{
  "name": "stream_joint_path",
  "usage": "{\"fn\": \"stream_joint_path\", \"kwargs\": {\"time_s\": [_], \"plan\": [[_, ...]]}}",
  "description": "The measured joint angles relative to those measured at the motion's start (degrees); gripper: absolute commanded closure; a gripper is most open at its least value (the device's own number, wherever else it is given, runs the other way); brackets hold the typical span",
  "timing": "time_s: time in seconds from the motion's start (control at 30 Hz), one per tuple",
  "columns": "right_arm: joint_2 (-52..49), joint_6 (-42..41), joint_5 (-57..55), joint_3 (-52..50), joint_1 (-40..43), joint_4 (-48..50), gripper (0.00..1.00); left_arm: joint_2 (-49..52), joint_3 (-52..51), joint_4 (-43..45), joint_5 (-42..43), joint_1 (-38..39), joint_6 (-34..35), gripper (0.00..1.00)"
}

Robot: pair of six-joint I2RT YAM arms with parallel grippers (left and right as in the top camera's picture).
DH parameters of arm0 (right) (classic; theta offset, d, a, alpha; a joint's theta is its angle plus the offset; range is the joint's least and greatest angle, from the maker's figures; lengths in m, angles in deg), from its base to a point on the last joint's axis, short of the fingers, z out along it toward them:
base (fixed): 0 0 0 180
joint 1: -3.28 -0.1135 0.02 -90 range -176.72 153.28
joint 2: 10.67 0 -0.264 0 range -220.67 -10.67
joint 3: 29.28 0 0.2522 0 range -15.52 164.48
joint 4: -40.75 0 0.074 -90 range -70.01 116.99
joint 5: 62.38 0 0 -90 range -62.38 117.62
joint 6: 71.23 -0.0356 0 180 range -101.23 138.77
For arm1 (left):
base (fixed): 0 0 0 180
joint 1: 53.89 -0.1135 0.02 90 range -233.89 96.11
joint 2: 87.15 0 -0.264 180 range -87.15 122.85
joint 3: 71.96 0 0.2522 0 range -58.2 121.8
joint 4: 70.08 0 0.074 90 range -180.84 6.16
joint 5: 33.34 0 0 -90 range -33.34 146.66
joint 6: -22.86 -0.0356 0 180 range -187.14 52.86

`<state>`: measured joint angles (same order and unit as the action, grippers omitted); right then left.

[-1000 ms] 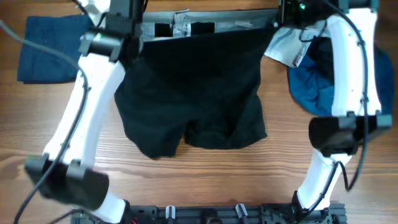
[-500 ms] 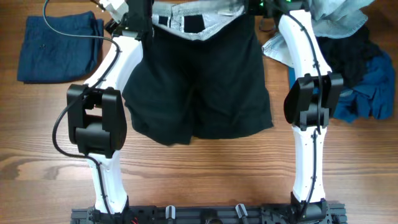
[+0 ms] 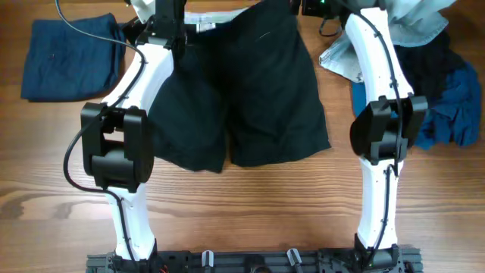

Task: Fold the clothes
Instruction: 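Stretch the shorts waistband between both grippers and lay them flat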

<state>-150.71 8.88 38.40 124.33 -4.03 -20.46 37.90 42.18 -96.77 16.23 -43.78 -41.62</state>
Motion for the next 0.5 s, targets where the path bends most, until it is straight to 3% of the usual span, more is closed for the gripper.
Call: {"fn": "stream_joint_path", "kwargs": {"time_s": [0.2,0.4,0.5], "plan": [[0.5,0.1,1.0,0.0,0.0,-4.3,0.0,0.0,0.1,-3.3,3.0,0.0,-0.3,0.0],[0.5,0.0,3.6,0.0,0.0,-16.6,0.0,-0.6,0.5,-21.1,12.8,0.0,-0.8,0.0],[0.5,-0.2,5.5,0.0,0.0,-24.9,0.0,-3.1,0.5,-31.0,23.0,0.0,-0.8,0.0]]}}
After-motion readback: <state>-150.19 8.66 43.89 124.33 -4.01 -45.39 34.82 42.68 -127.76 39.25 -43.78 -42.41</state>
